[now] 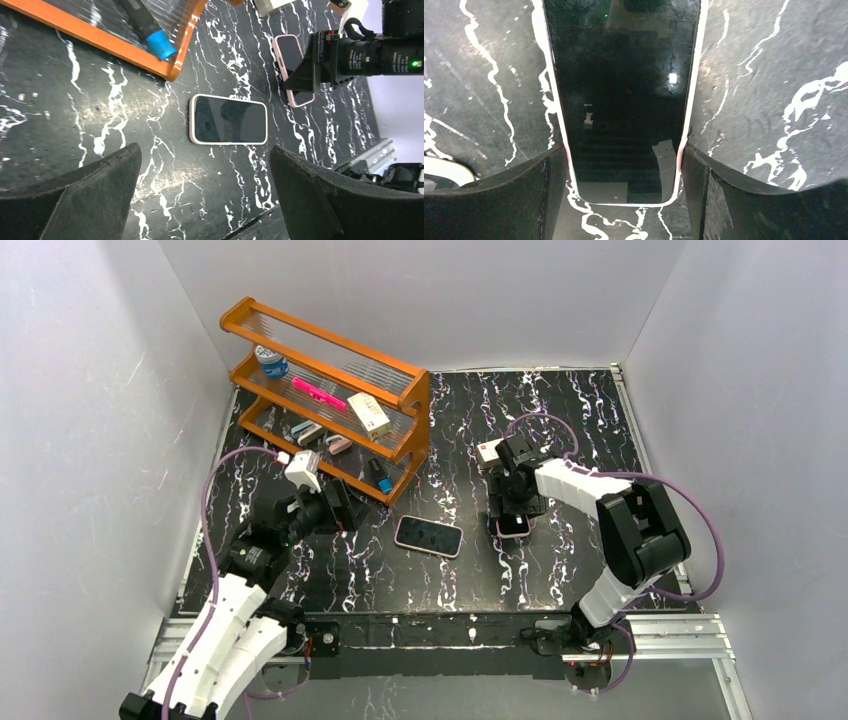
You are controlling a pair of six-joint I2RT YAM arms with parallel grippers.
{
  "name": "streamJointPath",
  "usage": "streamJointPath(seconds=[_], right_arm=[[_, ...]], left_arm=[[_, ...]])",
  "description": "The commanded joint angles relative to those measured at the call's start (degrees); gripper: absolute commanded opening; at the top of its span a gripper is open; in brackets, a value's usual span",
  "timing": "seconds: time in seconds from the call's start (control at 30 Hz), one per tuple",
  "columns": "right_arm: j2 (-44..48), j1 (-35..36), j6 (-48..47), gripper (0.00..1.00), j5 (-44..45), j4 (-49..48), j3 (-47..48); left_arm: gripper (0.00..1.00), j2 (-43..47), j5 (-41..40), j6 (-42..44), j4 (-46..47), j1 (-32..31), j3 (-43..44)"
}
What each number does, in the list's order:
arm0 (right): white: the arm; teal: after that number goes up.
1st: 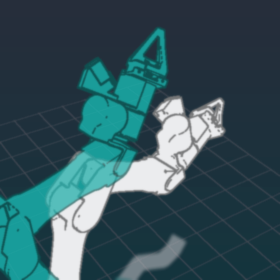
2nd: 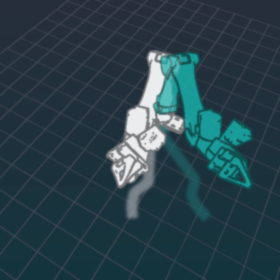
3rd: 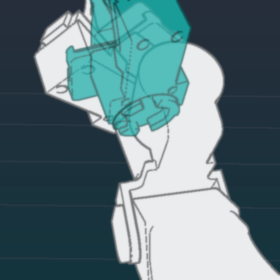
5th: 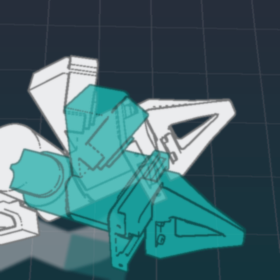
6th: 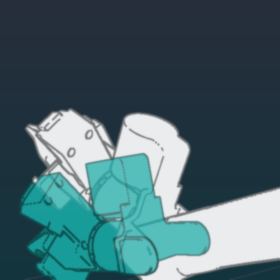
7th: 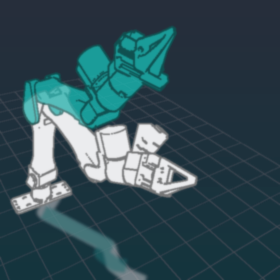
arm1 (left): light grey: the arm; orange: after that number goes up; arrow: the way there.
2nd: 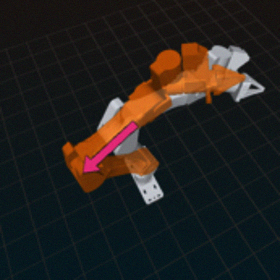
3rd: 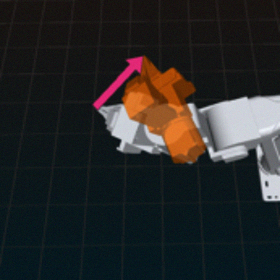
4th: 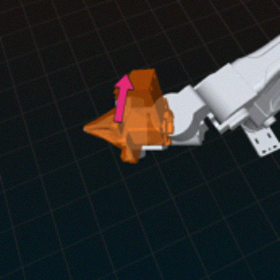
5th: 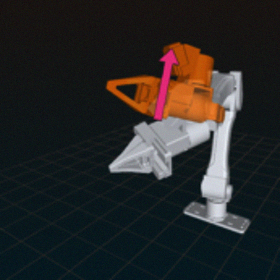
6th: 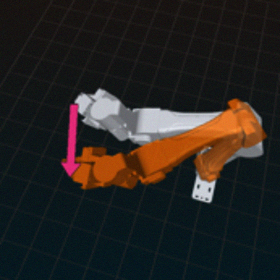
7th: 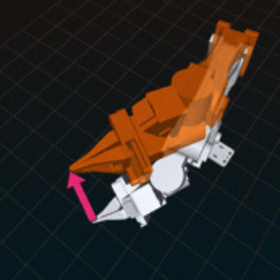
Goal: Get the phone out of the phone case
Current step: Pick up the phone at the center of the board.
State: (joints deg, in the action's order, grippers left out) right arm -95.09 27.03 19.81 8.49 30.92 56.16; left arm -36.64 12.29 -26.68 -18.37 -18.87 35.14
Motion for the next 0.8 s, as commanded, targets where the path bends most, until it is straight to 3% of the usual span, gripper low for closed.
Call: streamJointPath(seconds=[0.0,0.17,0.53,0.77], right_arm=[[3.88,4.3,3.02,0.28,-6.01,-2.5,-3.24],[10.6,8.55,5.04,0.03,-7.16,-7.13,-4.85],[20.62,18.39,7.55,0.01,-7.55,-18.69,-7.88],[23.88,23.75,7.99,0.01,-7.84,-28.38,-10.28]], left_arm=[[0.98,-2.46,5.82,-6.12,4.55,-0.14,-2.43],[0.96,-3.49,7.05,-14.81,11.75,-2.56,-6.01],[0.94,-7.44,4.71,-27.87,25.42,-6.67,-10.44],[0.93,-11.08,2.76,-34.92,35.79,-12.98,-12.48]])
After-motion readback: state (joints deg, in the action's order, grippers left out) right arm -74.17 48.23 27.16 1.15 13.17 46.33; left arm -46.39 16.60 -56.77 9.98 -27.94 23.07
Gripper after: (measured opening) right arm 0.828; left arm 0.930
